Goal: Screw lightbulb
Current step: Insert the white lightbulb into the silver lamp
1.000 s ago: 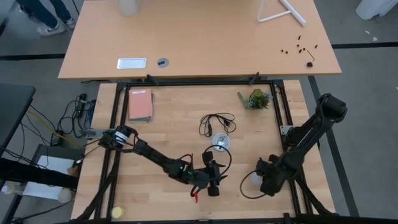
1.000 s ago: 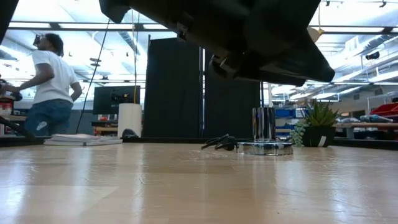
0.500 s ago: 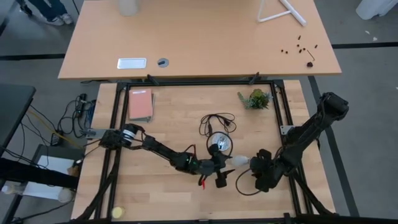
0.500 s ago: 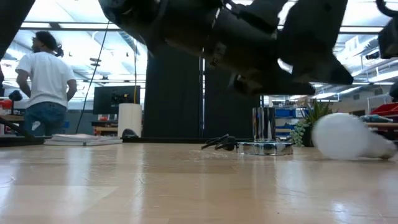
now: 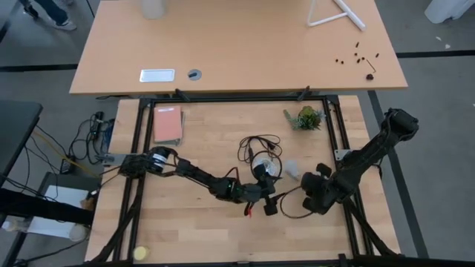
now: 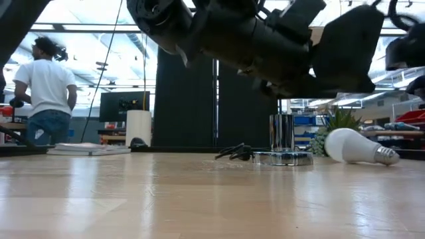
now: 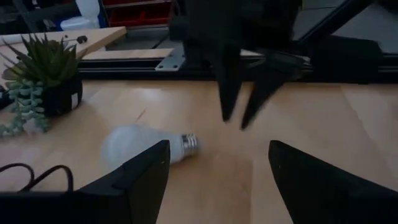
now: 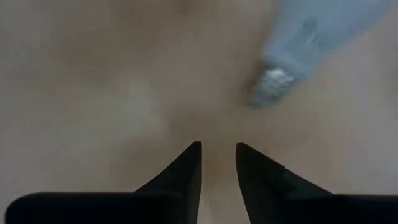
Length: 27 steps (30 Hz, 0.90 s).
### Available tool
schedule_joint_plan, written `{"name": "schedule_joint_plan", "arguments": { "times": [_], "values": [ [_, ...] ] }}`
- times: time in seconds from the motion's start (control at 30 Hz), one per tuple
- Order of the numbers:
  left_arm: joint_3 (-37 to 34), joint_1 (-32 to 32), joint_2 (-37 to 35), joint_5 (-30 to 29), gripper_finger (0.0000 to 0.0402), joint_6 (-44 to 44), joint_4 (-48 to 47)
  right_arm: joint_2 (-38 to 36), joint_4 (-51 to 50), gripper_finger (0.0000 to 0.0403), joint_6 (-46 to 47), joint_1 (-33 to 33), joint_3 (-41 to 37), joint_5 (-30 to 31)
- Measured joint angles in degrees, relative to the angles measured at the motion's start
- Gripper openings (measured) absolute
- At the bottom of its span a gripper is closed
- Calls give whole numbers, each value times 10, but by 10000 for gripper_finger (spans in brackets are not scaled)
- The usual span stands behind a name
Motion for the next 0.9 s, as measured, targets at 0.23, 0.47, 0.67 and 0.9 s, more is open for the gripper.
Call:
{"name": "schedule_joint_plan", "arguments": {
  "times": [0.23,0.47,0.67,0.9],
  "values": [
    [0,-8,0,-2,278,0,-22,2,-153,107,118,-43,-1,13],
    [0,-14,0,-4,278,2,-36,18,-145,107,113,-104,-1,5],
    [-1,-28,0,-27,278,-2,-78,28,-63,106,28,-135,-2,2],
    [-1,-50,0,-65,278,-4,-95,21,-49,106,-105,-138,43,14]
  ]
}}
